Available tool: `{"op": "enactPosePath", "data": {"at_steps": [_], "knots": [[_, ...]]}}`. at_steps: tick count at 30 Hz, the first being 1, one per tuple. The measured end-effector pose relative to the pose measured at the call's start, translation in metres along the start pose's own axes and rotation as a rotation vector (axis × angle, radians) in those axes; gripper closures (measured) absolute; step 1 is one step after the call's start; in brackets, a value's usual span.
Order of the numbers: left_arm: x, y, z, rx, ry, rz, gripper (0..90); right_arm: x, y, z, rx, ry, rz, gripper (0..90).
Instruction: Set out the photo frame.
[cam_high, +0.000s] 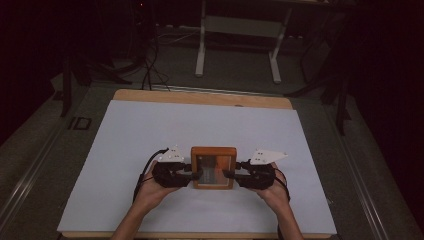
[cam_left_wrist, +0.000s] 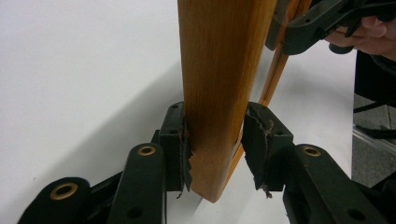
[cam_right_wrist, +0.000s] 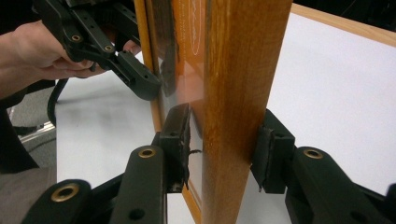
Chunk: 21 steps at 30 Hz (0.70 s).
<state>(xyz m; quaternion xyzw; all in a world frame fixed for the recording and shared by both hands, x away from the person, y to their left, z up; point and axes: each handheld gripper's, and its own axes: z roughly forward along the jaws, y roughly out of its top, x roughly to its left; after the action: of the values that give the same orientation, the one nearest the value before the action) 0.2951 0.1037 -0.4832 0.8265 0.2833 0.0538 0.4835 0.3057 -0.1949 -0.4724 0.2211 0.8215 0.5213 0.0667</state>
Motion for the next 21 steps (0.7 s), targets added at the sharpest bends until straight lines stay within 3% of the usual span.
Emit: {"op": "enactPosePath", "data": {"at_steps": [21], "knots": [[0.027,-0.013,-0.007,-0.002,0.005,-0.12,60.5,-0.007,-0.001,0.034,-0.011,0.002,0.125,59.7]]}}
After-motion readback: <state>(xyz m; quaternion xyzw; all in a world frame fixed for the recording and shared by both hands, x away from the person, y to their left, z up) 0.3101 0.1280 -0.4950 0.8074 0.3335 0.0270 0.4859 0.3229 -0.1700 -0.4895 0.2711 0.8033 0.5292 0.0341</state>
